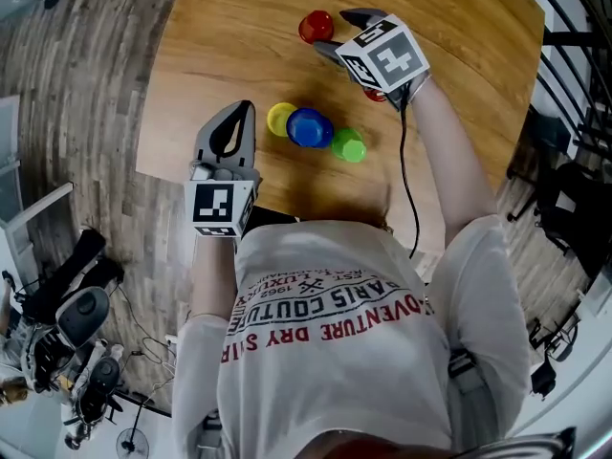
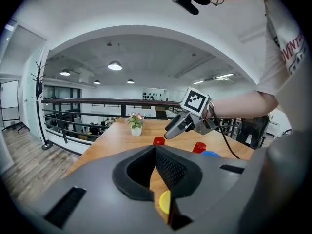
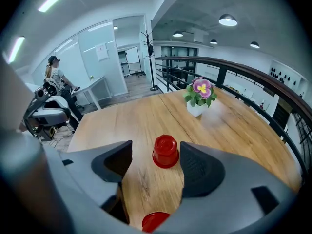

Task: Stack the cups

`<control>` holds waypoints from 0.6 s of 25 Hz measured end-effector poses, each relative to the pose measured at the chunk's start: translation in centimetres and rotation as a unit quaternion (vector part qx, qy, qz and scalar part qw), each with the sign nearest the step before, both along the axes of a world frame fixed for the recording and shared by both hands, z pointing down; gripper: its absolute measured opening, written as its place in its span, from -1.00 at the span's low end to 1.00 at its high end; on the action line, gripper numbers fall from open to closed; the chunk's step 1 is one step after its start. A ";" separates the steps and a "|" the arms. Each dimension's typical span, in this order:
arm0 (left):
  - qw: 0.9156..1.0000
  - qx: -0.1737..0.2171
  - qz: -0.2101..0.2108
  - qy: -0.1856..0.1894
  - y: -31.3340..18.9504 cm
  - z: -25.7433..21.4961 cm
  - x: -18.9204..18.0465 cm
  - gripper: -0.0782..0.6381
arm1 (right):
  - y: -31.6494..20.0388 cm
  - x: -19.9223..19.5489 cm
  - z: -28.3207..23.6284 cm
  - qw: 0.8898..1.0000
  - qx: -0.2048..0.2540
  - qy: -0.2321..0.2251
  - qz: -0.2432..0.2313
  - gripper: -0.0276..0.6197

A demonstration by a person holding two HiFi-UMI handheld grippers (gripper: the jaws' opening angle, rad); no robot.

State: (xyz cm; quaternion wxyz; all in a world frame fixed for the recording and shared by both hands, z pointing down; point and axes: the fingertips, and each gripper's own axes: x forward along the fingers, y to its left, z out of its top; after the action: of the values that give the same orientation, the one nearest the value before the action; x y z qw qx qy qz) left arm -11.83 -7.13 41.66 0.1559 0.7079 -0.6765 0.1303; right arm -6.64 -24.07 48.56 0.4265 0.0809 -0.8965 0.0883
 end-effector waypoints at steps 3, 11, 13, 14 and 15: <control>1.000 0.000 0.001 0.005 -0.6 0.3 -0.2 -0.74 | -0.9 -1.2 1.1 1.000 -0.001 0.012 -0.008 0.07; 1.000 -0.008 0.016 0.005 -1.9 1.4 -0.3 -0.74 | -1.6 -2.4 4.6 0.999 -0.007 0.045 -0.019 0.07; 1.000 -0.012 0.018 0.005 -2.0 1.5 -0.5 -0.74 | -1.7 -2.6 5.1 0.998 -0.007 0.054 -0.019 0.07; 1.000 -0.012 0.018 0.006 -2.1 1.5 -0.5 -0.74 | -1.7 -2.7 5.3 0.998 -0.006 0.058 -0.019 0.07; 1.000 -0.011 0.018 0.007 -2.2 1.4 -0.7 -0.74 | -1.7 -2.7 5.5 0.998 -0.006 0.062 -0.018 0.06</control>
State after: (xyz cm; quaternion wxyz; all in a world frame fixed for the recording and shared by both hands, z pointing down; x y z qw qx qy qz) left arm -12.49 -9.30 43.05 0.1657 0.7193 -0.6608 0.1360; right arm -9.38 -25.77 54.09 0.4834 0.0675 -0.8690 0.0811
